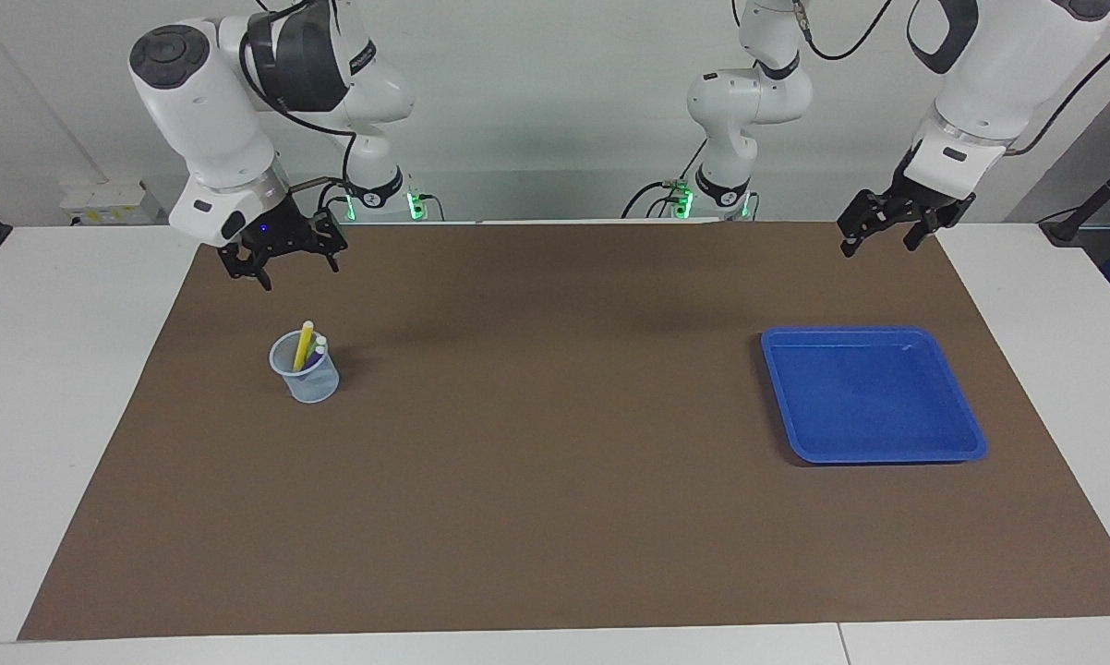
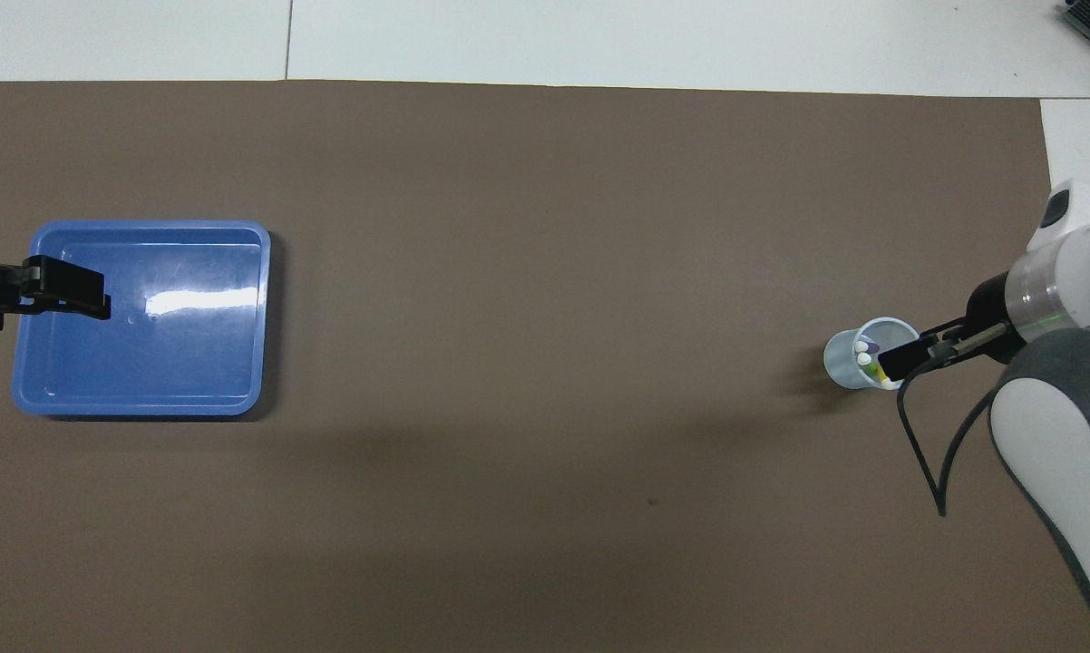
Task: Right arm passes pens to left for tray arrangement
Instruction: 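Lower the right gripper into the white cup toward the yellow pen, then grasp the yellow pen in the cup with the right gripper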
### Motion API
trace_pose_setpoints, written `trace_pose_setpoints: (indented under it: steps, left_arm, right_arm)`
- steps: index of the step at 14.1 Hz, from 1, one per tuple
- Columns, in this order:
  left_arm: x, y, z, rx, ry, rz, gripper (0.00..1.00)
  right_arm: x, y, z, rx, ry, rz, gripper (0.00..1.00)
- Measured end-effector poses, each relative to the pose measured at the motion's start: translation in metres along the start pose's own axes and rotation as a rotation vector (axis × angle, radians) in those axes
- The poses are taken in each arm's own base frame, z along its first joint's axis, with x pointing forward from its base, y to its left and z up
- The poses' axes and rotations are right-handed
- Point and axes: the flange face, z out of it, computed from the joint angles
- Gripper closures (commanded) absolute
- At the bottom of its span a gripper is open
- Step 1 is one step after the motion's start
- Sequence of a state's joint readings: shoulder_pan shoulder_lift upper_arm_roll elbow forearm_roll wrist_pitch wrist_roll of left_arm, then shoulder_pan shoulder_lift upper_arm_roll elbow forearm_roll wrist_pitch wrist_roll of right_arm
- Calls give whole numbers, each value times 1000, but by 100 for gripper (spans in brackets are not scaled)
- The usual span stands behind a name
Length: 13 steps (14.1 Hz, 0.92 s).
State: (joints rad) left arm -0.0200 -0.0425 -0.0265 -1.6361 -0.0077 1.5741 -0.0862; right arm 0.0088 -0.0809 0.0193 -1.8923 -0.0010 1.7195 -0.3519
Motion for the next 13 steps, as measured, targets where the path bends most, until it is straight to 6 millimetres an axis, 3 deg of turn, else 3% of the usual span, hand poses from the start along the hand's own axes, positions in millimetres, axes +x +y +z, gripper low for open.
trace_pose_setpoints:
  steps: [3,7,13]
  left_arm:
    - [5,-1,-1,-4,42,-4,0]
    - [4,-3,9,-3,26,-8,0]
    - [-4,-1,16,-20,9,-8,0]
  right_arm:
    - [-12,22,32,16,-21,-143,0]
    - [-19,16,67,33,-45,-329,0]
    - [-26,13,94,17,-21,-501,0]
